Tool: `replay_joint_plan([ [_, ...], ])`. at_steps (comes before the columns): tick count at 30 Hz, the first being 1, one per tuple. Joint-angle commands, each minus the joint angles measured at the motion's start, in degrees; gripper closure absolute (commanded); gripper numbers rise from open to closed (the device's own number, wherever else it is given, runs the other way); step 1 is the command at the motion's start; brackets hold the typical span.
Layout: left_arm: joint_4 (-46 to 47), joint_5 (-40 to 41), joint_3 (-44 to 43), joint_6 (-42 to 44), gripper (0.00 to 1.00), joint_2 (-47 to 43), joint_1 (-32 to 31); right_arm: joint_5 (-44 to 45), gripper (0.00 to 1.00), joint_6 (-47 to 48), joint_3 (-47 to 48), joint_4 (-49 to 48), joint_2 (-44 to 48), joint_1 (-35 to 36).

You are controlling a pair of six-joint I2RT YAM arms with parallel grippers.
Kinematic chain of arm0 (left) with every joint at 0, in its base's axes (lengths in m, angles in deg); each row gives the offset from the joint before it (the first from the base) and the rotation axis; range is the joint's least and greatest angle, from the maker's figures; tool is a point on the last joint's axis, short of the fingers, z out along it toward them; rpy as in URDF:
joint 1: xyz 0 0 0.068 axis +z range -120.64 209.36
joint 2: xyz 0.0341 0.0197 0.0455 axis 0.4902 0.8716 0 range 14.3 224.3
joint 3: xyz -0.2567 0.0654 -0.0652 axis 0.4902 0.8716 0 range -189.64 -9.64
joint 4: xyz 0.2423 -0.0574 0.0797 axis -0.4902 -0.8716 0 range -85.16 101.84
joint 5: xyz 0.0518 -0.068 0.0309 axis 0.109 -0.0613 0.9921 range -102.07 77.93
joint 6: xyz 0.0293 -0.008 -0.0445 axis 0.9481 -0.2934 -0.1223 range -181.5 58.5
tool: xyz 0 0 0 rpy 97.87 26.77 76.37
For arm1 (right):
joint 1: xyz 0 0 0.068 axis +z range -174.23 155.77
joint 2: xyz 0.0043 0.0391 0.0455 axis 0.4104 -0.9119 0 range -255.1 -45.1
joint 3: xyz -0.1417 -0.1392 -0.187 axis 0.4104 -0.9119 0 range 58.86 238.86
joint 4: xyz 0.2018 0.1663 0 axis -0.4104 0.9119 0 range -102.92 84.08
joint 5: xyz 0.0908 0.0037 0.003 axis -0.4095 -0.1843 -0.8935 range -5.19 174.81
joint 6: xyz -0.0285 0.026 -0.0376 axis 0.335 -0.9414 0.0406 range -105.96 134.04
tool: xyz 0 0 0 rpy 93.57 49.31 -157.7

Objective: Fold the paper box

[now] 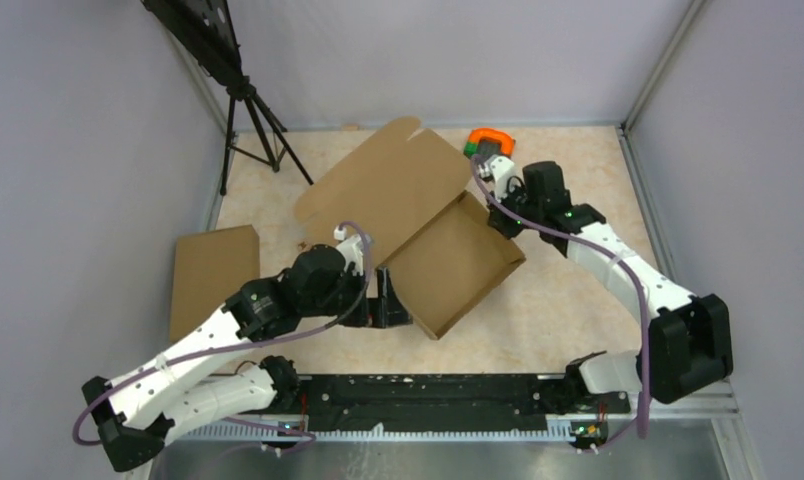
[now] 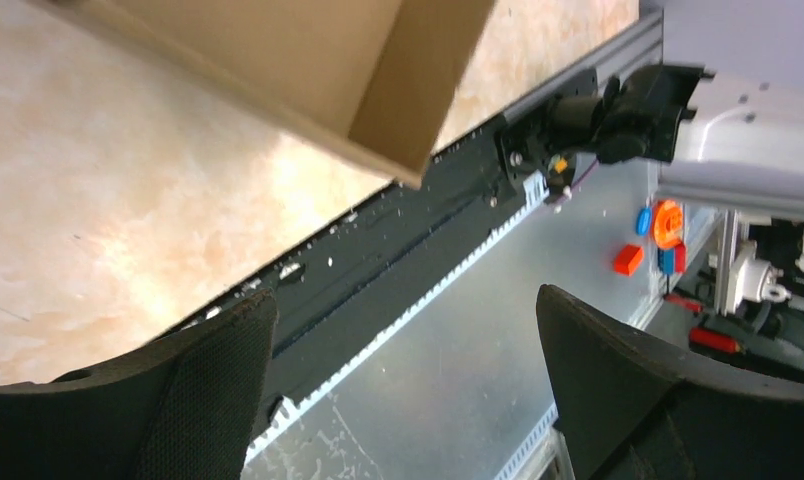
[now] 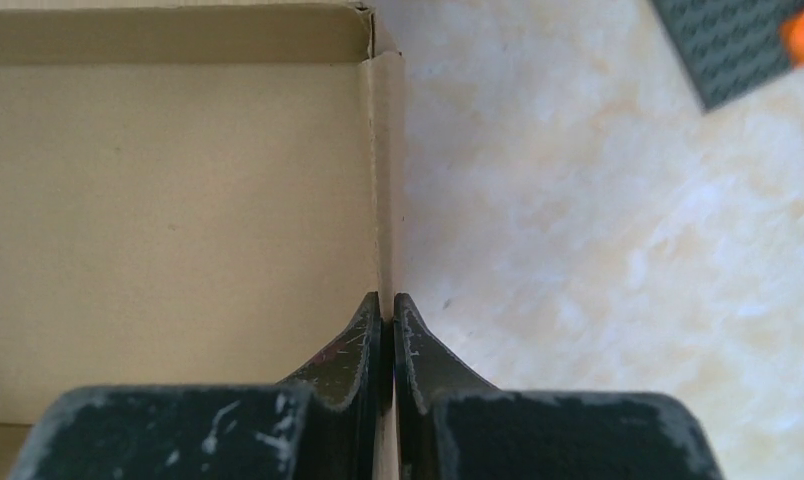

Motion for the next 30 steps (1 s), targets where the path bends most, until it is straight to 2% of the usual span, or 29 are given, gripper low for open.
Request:
replay_joint_plan([
  [1, -4.0, 1.0, -5.8, 4.9, 0.01, 1.7, 5.5, 4.3, 1.00, -20.6, -4.8, -2.7, 5.9, 0.1],
  [2, -4.4, -0.4, -5.9, 5.9, 0.01, 1.8, 8.9, 6.6, 1.00, -26.7, -4.8, 0.2, 6.0, 0.0],
  [6, -2.6, -8.5, -4.4, 9.9, 0.02, 2.3, 23.5, 12.6, 1.00, -41.6, -3.3, 12.7, 2.1, 0.1],
  [11, 3.7, -8.9, -3.3, 10.6, 0.01, 7.6, 31.8, 11.9, 1.00, -49.3, -14.1, 7.5, 7.9, 0.2],
  [14, 11.2, -10.2, -0.1, 8.7, 0.01, 10.1, 36.1, 12.8, 1.00, -49.8, -18.0, 6.4, 10.0, 0.6],
  [19, 17.8, -6.9, 1.9, 8.5, 0.01, 15.5, 38.0, 11.4, 1.00, -47.9, -21.4, 7.0, 9.7, 1.1],
  [26, 21.3, -8.4, -2.4, 9.3, 0.01, 28.4, 38.2, 14.8, 1.00, -48.9, -23.0, 6.1, 9.6, 5.3],
  [30, 22.8, -3.7, -5.0, 10.2, 0.02, 31.8, 38.3, 17.0, 1.00, -49.4, -23.5, 5.7, 8.8, 6.8],
])
